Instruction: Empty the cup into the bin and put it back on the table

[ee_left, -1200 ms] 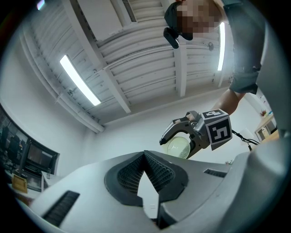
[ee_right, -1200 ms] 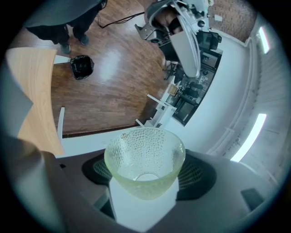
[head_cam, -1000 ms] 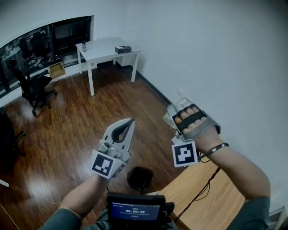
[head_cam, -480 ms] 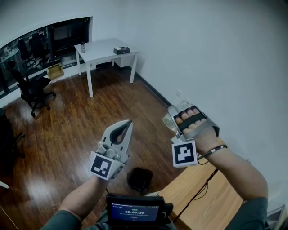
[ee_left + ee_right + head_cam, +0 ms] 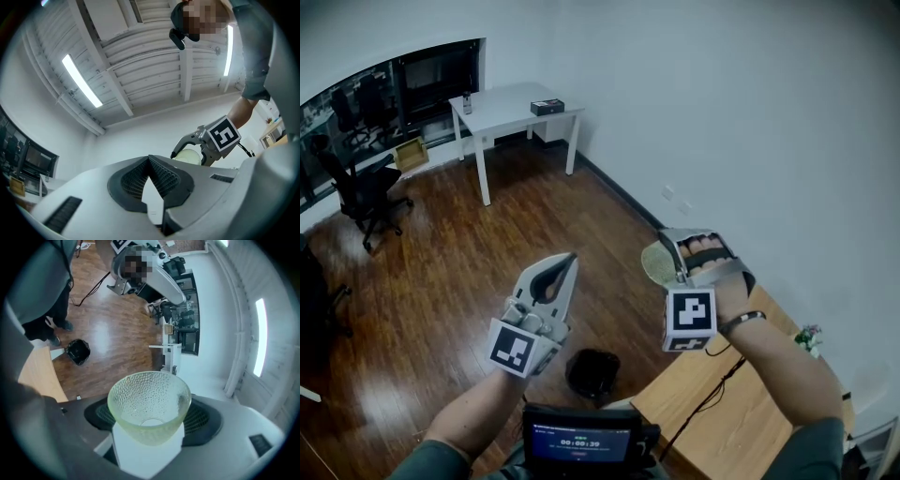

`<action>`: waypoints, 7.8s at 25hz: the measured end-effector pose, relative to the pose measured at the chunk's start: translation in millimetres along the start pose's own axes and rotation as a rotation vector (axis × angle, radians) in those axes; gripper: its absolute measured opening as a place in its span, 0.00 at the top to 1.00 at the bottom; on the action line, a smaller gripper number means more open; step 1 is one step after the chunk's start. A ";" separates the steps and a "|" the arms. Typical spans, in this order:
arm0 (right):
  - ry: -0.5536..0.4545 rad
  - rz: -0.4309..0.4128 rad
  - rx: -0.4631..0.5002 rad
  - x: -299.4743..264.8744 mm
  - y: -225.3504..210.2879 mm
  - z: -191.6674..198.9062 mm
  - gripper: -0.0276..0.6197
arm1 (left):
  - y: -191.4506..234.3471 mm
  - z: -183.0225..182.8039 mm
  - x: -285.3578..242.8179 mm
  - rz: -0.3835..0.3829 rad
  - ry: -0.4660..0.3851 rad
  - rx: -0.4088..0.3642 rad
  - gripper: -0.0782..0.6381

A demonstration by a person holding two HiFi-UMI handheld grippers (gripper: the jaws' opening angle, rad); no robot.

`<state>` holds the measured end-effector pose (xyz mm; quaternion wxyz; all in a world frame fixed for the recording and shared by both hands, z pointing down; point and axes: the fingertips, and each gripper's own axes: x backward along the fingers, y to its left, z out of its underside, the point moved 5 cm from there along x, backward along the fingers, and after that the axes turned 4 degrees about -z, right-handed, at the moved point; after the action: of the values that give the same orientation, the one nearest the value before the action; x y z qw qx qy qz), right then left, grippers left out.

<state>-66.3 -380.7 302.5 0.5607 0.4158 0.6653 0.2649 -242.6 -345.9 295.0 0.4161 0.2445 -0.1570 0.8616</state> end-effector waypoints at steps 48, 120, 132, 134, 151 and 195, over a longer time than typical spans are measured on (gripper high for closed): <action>-0.317 -0.119 -1.415 43.5 91.5 71.3 0.34 | -57.9 45.7 -45.4 0.283 0.119 0.216 0.90; 0.176 0.374 -1.986 433.8 408.9 304.9 0.34 | -610.1 6.8 -45.4 1.089 0.227 0.640 0.90; 0.281 0.444 -2.054 453.4 424.7 317.5 0.34 | -614.2 22.5 -48.2 1.115 0.251 0.688 0.90; 0.288 0.447 -2.050 455.8 425.8 321.3 0.34 | -614.8 23.8 -49.7 1.108 0.253 0.691 0.90; 0.156 0.363 -2.031 484.9 482.7 376.8 0.34 | -673.5 13.1 -39.1 0.993 0.285 0.572 0.90; 0.065 0.163 -2.098 419.6 613.2 475.9 0.34 | -783.0 107.6 -24.7 0.821 0.562 0.462 0.90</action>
<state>540.0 237.0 474.1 0.6020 -0.2419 0.0869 0.7560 423.5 60.6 423.4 0.0072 0.0088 0.0711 0.9974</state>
